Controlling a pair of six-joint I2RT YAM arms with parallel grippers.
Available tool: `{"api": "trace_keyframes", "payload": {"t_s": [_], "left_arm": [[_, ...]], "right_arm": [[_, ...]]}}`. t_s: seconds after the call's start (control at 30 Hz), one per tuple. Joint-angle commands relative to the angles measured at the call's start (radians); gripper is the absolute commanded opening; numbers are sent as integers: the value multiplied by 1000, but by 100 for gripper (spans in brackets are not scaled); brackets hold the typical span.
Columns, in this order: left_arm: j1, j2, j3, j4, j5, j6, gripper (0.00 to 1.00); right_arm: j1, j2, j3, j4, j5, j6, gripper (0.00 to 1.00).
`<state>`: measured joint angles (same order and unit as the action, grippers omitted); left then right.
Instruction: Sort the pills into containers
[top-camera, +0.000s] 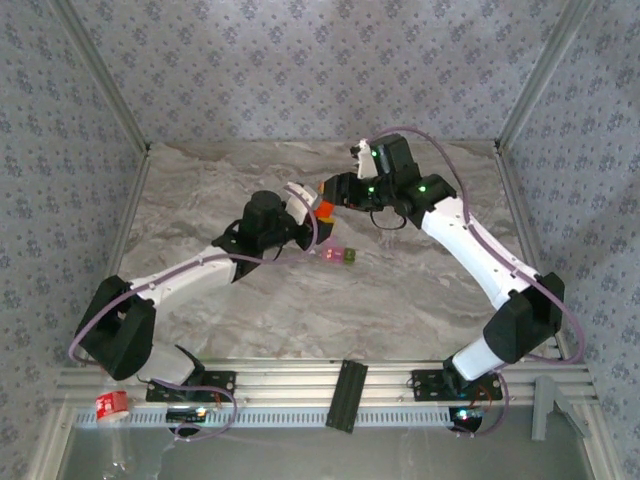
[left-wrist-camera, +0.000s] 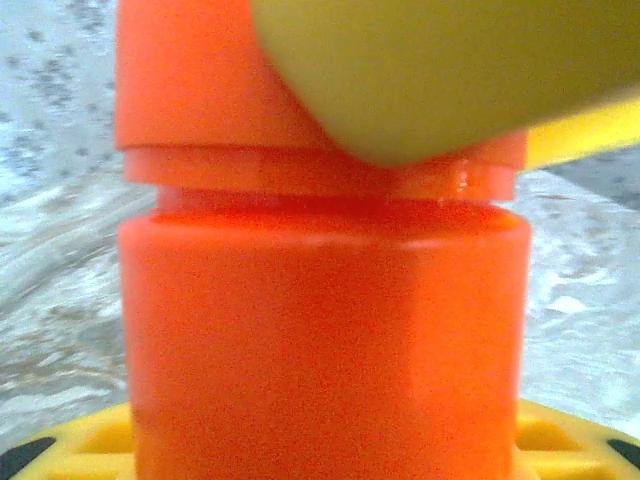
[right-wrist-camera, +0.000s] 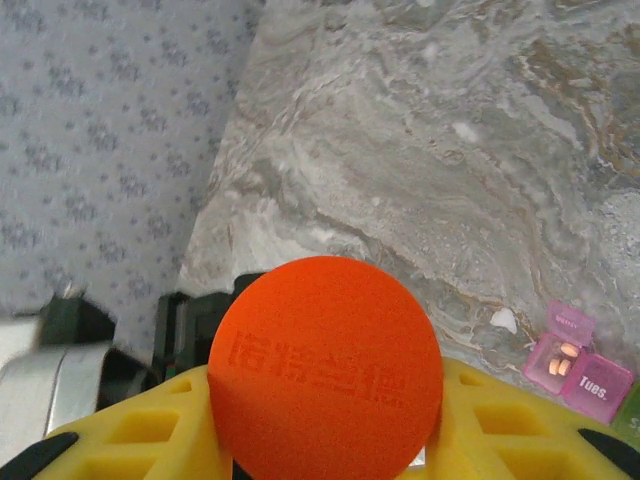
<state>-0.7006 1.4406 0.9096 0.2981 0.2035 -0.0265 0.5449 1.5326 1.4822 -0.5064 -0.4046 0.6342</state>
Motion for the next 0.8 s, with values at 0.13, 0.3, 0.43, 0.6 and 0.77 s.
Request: {"api": "trace_keyframes", "payload": {"t_s": [0.13,0.3,0.43,0.6,0.77], "left_arm": [[-128,56,36,254,-165,122,0],[-129,74,31,282,-196,108,0],[-86,51,16,286,-153,70,0],[-8,-5,-4,283,23,3,0],[50,-45,14,231,274,-37,0]], "right_arm": [[72,76,-14,54,33,198,27],[65,58,11,24,5,164,43],[14,-19,0,20,-23,104,71],[-101,-150,-79,46,-111,35,81],[-186,-213,-88,66,-233,-101,84]]}}
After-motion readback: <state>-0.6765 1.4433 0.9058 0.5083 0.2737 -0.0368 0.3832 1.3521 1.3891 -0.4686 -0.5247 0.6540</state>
